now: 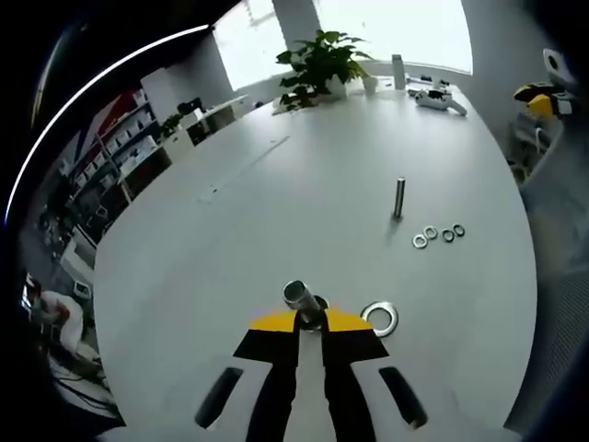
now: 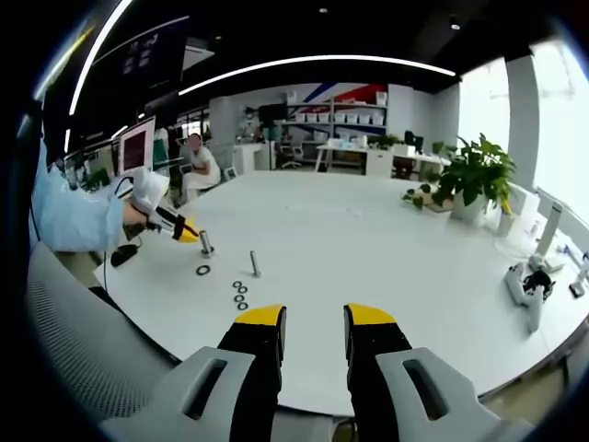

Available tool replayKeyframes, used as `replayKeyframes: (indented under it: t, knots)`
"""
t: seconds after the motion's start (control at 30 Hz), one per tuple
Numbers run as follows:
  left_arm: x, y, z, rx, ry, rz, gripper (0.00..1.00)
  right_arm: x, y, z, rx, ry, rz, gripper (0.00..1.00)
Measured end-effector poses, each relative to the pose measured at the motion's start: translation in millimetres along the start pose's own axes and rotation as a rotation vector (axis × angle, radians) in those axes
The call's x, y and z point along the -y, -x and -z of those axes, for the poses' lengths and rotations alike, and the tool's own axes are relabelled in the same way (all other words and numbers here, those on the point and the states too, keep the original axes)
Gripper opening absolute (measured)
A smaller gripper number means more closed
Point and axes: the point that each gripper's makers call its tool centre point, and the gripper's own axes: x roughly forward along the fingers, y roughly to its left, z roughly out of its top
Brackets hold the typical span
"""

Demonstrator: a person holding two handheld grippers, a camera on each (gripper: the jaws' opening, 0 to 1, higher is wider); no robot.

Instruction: Place the washer onto the threaded stud by aligning its center hole with the stud, sliding it down to the base, and recovering from edge contact or off-axis alignment until the washer reaches the visible bottom stop.

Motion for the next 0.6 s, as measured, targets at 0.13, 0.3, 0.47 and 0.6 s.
replayKeyframes:
  t: [0.13,0.3,0.47,0.6]
  knots:
    - [0.1,-1.4,1.6,0.011,0.022,-0.015,0.07,0.2,-0.2,0.1,-0.001,0.000,0.001,0.27]
    - [5.6,-6.1,3.6,0.015,0.030,-0.017,0.07,-0.2,-0.5,0.6,-0.004,0.001,-0.001,0.27]
    - [11.3,-9.0,6.2,0.024,0.043,-0.011,0.07,-0.1,-0.7,0.8,-0.007,0.001,0.000,0.27]
    - [17.8,-11.9,10.9,0.017,0.043,0.000,0.07,-0.6,-0.9,1.5,-0.011,0.003,-0.001,0.27]
